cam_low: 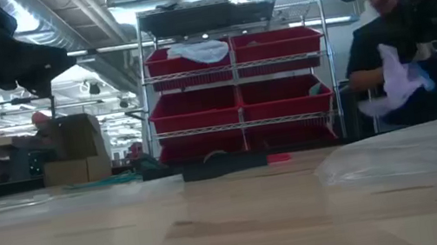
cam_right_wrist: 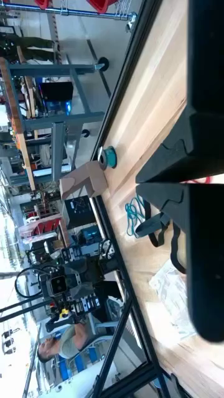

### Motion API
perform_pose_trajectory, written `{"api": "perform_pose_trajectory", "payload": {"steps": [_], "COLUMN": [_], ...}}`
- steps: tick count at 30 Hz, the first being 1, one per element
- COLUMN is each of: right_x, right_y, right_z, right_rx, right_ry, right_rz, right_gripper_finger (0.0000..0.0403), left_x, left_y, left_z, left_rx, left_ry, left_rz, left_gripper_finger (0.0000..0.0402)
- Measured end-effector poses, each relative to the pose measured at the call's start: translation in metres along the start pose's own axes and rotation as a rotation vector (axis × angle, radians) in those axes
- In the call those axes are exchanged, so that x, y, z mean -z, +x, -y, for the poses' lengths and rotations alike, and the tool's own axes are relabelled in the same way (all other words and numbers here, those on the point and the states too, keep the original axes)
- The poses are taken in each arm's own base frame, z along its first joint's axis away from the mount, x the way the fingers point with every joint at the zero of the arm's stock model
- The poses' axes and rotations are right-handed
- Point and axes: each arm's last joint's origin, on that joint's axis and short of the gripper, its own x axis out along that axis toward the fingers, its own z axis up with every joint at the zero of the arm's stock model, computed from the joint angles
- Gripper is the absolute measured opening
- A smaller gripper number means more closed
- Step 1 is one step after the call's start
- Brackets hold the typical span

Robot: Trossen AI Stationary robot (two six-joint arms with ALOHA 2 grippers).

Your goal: Sort rubber bands

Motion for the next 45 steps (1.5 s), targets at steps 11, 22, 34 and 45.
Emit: {"api": "perform_pose_trajectory", "payload": {"steps": [11, 22, 34, 45], "right_x": [0.0, 0.0, 0.0, 0.0], "right_y": [0.0, 0.0, 0.0, 0.0], "right_z": [0.0, 0.0, 0.0, 0.0], "right_rx": [0.0, 0.0, 0.0, 0.0], "right_ry": [0.0, 0.0, 0.0, 0.0], "right_rz": [0.0, 0.0, 0.0, 0.0], "right_gripper_finger": [0.0001, 0.0001, 0.0001, 0.0001], "left_x": [0.0001, -0.0001, 0.0001, 0.0001], "left_y": [0.0, 0.0, 0.0, 0.0], "left_z": [0.0, 0.0, 0.0, 0.0], "left_rx": [0.0, 0.0, 0.0, 0.0], "left_ry": [0.0, 0.0, 0.0, 0.0], "left_rz": [0.0, 0.0, 0.0, 0.0], "left_gripper_finger": [0.0117, 0.0117, 0.0117, 0.0117]}}
